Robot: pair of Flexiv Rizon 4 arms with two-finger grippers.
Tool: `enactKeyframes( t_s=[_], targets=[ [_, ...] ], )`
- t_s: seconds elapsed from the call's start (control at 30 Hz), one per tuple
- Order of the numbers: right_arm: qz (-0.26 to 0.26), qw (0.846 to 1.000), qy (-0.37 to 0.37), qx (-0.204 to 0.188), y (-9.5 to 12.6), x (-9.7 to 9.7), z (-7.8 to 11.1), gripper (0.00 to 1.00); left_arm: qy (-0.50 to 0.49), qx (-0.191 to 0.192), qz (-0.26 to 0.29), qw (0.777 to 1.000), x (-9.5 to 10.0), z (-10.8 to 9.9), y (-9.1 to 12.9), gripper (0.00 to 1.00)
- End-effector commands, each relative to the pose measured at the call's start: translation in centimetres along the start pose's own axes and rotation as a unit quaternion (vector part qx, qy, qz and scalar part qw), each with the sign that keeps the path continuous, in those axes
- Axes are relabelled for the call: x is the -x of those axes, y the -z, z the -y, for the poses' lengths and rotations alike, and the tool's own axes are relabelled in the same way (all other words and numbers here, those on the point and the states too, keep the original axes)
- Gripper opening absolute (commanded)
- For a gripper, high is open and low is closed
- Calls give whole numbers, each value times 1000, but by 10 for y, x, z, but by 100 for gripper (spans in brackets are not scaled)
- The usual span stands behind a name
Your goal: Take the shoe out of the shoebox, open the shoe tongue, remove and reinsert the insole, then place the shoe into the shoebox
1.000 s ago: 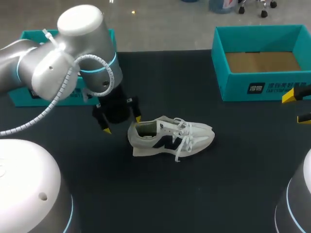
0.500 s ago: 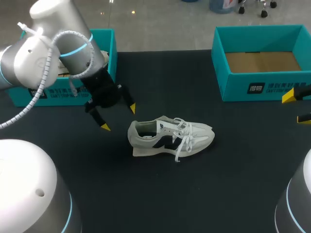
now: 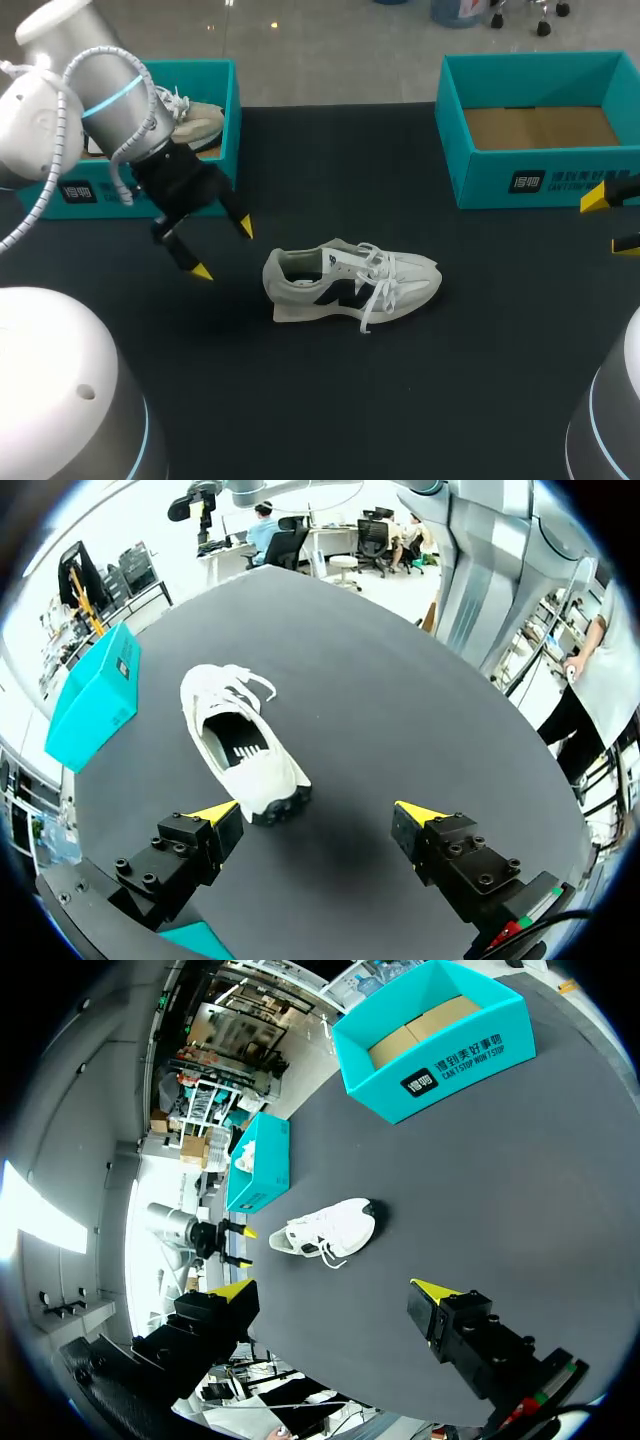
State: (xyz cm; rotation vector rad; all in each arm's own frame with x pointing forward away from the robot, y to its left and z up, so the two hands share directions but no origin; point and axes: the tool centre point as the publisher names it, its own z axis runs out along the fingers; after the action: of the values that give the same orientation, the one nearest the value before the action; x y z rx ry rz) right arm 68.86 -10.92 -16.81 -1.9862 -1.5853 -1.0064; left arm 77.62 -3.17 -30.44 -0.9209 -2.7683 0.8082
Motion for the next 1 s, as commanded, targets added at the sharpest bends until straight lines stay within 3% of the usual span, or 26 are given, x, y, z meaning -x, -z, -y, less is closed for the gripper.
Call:
enactKeyframes(
  t_s=[0.03,0.33,0.37,0.5,0.73,1.0],
  targets=[
    [1,1000,-1,1,0,0,2,100,-1,0,-3,1000,1,0,2,100],
    [1,1000,-1,1,0,0,2,100,-1,0,-3,1000,1,0,2,100],
    [1,1000,-1,1,0,0,2,100,51,4,35,998,2,-1,0,100],
    [1,1000,-1,1,0,0,2,100,157,-47,124,979,-3,-2,-4,100],
    [1,1000,-1,1,0,0,2,100,244,-55,224,942,-10,-4,-2,100],
    [1,1000,-1,1,0,0,2,100,272,-57,226,934,-15,-10,-10,100]
  ],
)
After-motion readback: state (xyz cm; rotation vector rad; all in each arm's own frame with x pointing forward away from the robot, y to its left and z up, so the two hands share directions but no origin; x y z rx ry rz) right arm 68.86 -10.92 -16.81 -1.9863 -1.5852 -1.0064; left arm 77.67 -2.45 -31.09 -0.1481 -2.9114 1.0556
